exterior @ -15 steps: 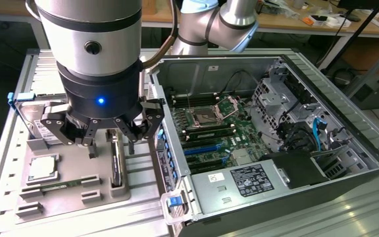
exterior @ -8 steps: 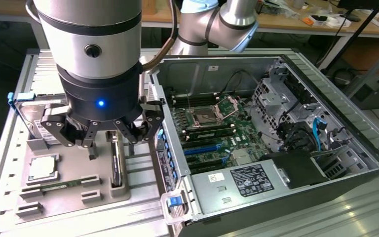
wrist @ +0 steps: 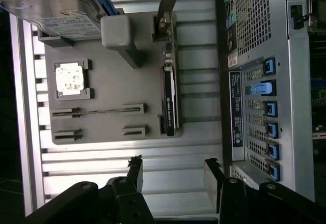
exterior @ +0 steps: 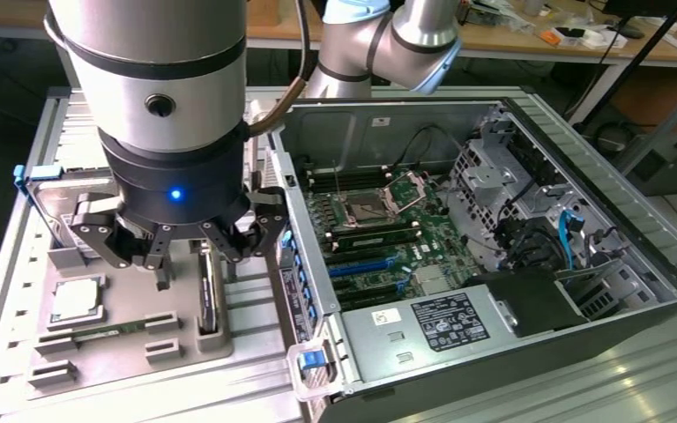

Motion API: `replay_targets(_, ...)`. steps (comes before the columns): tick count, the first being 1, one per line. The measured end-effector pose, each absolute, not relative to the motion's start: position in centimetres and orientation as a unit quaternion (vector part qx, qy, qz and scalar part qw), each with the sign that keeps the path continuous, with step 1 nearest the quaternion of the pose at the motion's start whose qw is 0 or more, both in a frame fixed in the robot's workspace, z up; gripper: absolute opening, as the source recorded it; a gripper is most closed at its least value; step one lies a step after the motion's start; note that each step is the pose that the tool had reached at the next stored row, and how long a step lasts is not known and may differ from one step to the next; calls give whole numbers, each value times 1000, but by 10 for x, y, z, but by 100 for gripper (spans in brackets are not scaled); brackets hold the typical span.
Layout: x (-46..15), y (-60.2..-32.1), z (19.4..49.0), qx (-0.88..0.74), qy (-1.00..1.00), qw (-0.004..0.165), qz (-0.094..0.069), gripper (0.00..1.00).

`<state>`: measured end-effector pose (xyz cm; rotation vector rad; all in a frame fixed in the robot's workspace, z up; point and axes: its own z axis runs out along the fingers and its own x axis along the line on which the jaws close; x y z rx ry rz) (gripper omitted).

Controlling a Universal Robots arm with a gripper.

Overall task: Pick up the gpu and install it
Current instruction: 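Pick up the gpu and move the gpu toward the slot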

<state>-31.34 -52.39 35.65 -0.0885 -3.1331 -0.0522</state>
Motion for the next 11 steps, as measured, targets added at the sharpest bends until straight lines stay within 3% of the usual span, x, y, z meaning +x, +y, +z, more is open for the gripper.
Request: replay_targets(11, -314, -521, 345, -28, -999, 3, -17, 60)
